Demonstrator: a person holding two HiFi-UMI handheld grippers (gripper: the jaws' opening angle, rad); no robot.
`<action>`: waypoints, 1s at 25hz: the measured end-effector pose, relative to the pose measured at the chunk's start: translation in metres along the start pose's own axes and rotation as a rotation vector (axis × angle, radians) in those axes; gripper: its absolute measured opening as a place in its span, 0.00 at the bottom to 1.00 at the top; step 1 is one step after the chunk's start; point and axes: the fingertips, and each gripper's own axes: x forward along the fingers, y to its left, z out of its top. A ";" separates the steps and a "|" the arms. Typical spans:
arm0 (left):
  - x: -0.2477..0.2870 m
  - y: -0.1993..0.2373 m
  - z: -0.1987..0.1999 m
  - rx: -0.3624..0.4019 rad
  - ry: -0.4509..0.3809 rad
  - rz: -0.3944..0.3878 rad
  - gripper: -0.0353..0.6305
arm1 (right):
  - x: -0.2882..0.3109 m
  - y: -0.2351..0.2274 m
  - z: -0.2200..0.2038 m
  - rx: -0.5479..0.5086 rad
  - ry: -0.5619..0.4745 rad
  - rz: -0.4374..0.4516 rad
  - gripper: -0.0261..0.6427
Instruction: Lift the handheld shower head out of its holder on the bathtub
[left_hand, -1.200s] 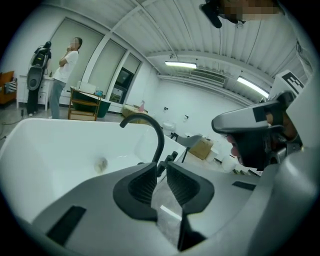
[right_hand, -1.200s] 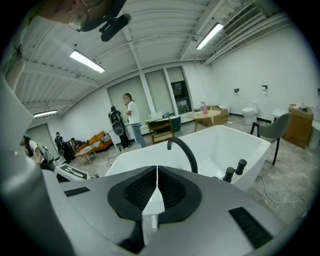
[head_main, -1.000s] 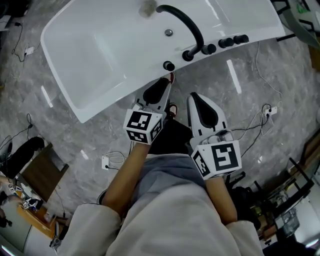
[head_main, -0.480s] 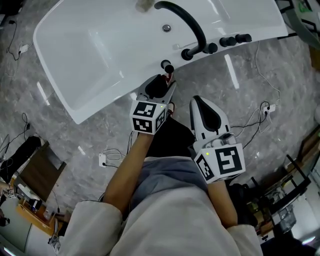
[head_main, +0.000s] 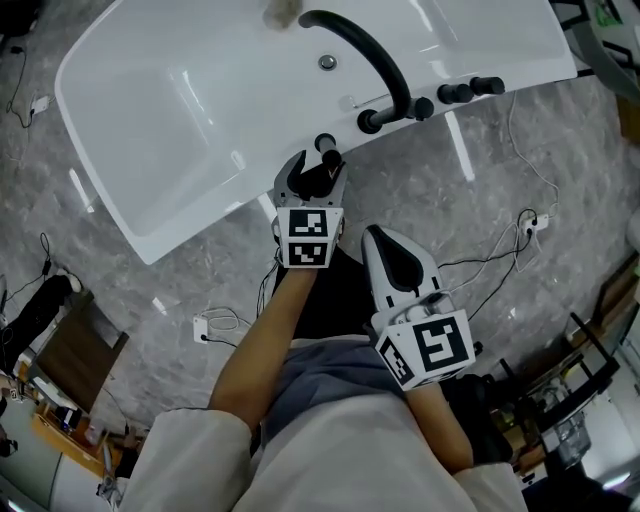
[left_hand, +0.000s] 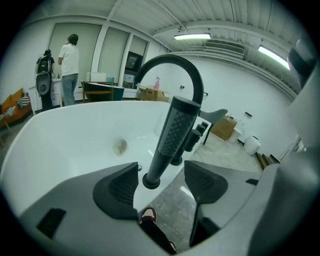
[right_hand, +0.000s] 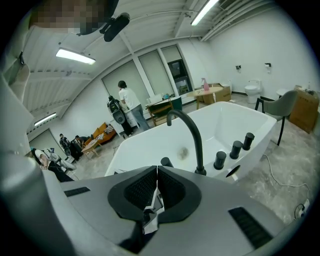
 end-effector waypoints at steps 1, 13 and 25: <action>0.004 -0.001 -0.002 0.004 0.004 -0.004 0.47 | 0.001 -0.001 -0.002 0.003 0.006 0.001 0.07; 0.040 0.006 -0.014 0.000 0.023 0.006 0.47 | 0.008 -0.011 -0.015 0.023 0.047 0.011 0.07; 0.064 0.021 -0.028 0.018 0.051 0.067 0.39 | 0.018 -0.017 -0.015 0.034 0.060 0.023 0.07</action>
